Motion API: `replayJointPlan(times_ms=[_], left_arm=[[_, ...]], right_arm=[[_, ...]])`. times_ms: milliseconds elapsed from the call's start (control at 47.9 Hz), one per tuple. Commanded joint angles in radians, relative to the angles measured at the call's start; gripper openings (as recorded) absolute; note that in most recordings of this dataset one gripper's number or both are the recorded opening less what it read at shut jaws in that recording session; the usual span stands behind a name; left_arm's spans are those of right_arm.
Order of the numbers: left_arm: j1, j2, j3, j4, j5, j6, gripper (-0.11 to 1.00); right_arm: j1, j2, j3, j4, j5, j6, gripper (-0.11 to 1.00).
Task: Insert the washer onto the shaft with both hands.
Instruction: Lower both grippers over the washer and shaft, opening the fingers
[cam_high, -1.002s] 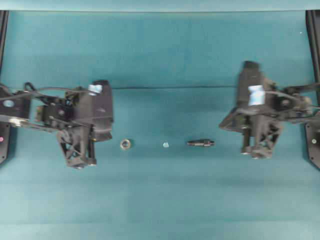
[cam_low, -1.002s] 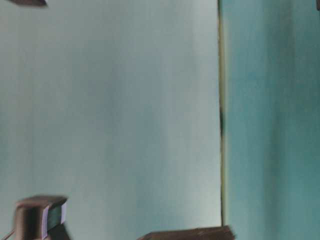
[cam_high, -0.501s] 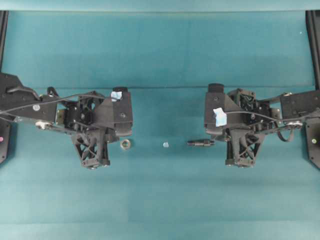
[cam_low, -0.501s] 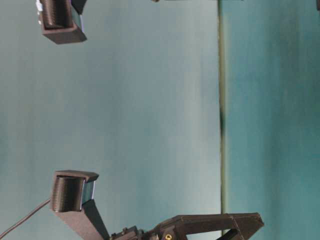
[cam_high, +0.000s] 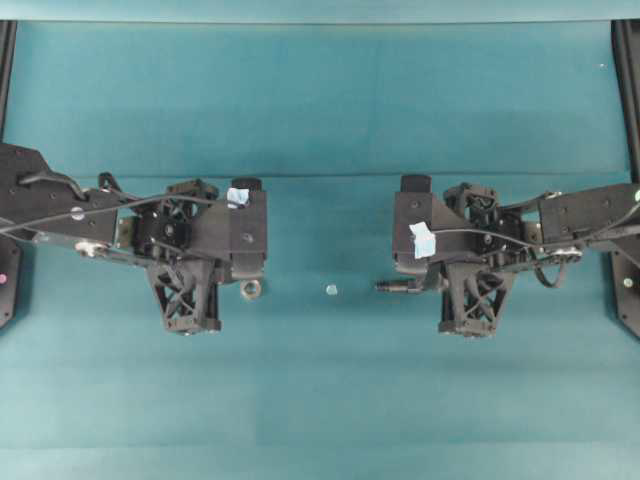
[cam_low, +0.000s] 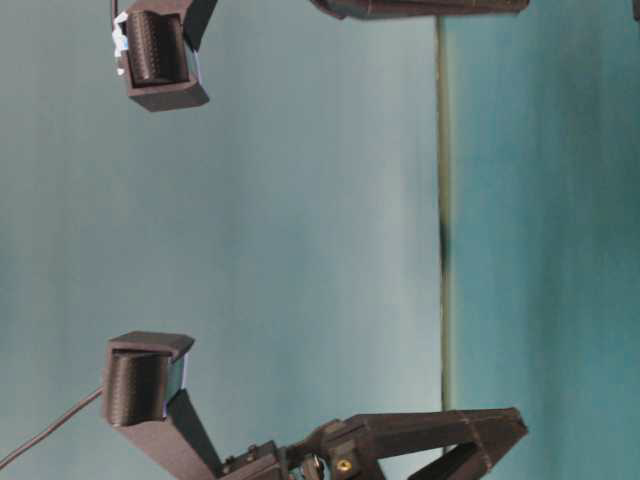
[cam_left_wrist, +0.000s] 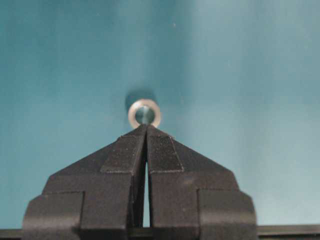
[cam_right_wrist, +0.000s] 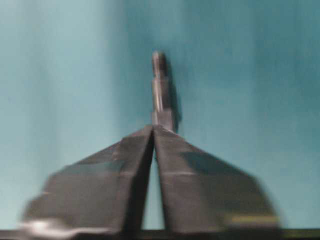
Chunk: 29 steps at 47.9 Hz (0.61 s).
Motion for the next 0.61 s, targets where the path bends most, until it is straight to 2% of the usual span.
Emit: replayJointPlan(times_ms=[0,84,230,313,355,585], left_arm=[[0.000,0.003,-0.009,0.003,-0.009,-0.002,0.10],[0.002,0.015,-0.009,0.003,-0.017,-0.003,0.30],[0.005,0.038,-0.009,0.003,-0.031,-0.031,0.76],[0.005,0.041,-0.003,0.003,-0.034,-0.037,0.94],[0.005,0.043,-0.002,0.003,-0.038,-0.037,0.95],[0.005,0.069,0.011,0.003,-0.091,-0.037,0.92]], right_arm=[[0.000,0.000,-0.012,-0.002,-0.011,-0.003,0.09],[0.000,0.011,-0.009,-0.002,-0.012,0.000,0.28],[0.002,0.035,-0.008,-0.002,-0.008,0.006,0.71],[0.002,0.044,-0.006,-0.002,-0.011,0.002,0.90],[0.002,0.051,-0.008,-0.002,-0.014,0.000,0.93],[0.003,0.084,-0.008,-0.003,-0.041,-0.003,0.89]])
